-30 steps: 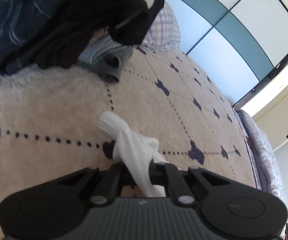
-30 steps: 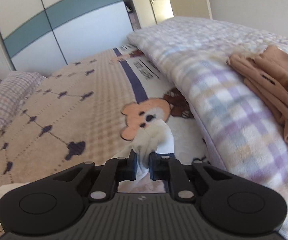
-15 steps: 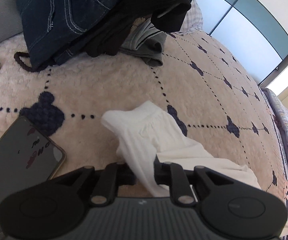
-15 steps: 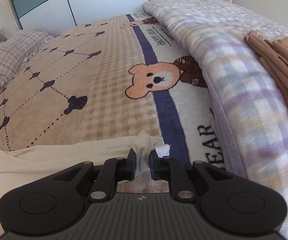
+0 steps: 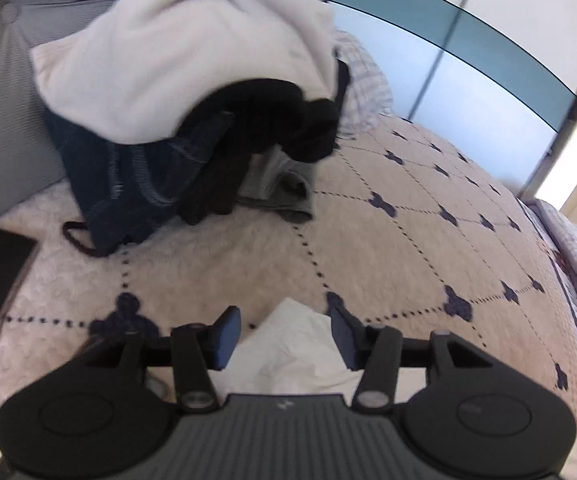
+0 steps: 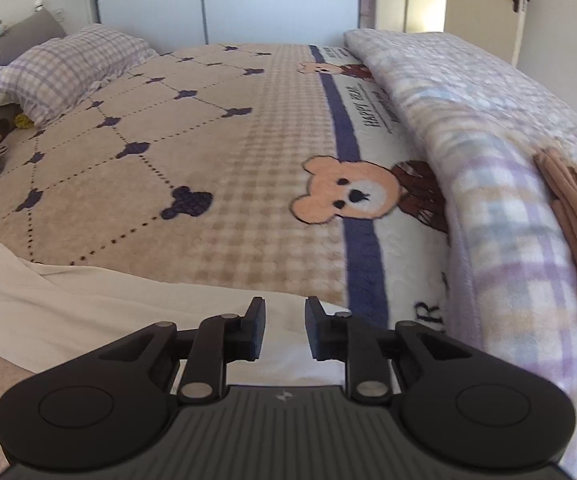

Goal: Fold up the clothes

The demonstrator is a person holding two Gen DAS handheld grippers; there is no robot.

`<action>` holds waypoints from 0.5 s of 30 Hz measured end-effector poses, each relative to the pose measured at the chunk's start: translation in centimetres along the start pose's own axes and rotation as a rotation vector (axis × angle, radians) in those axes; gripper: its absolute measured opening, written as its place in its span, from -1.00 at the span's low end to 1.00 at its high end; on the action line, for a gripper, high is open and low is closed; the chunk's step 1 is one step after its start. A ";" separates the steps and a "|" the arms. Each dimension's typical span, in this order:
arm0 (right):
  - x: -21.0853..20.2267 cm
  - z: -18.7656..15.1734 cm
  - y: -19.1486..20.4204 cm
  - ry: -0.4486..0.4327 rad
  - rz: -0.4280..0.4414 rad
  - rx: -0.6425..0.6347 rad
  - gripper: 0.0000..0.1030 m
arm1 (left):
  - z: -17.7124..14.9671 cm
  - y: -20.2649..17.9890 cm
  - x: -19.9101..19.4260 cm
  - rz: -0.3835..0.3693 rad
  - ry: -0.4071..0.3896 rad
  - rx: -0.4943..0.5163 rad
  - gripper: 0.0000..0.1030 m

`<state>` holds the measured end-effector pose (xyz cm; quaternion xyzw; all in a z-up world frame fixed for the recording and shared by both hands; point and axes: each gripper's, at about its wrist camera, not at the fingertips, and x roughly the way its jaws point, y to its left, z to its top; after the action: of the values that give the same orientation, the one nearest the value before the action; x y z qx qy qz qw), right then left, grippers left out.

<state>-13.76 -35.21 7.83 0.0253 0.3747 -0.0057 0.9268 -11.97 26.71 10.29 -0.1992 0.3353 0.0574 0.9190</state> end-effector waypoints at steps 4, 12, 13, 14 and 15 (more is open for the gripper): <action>0.9 1.3 4.1 -0.003 0.106 -0.095 -0.35 | -1.4 -6.9 1.9 -0.163 0.038 0.225 0.15; 3.7 1.7 11.3 0.070 0.260 -0.303 -0.25 | -5.0 -16.8 6.8 -0.294 0.125 0.548 0.20; 4.0 1.6 12.0 0.081 0.280 -0.333 -0.25 | -5.1 -17.3 7.5 -0.280 0.136 0.572 0.18; 4.3 1.6 12.5 0.088 0.298 -0.353 -0.25 | -5.2 -17.6 8.1 -0.270 0.145 0.584 0.13; 4.5 1.5 12.9 0.096 0.316 -0.373 -0.25 | -5.1 -17.7 8.6 -0.266 0.152 0.589 0.13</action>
<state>-9.05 -22.35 6.33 -0.0874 0.4042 0.2098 0.8860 -4.12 8.21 7.05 0.0295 0.3760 -0.1777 0.9089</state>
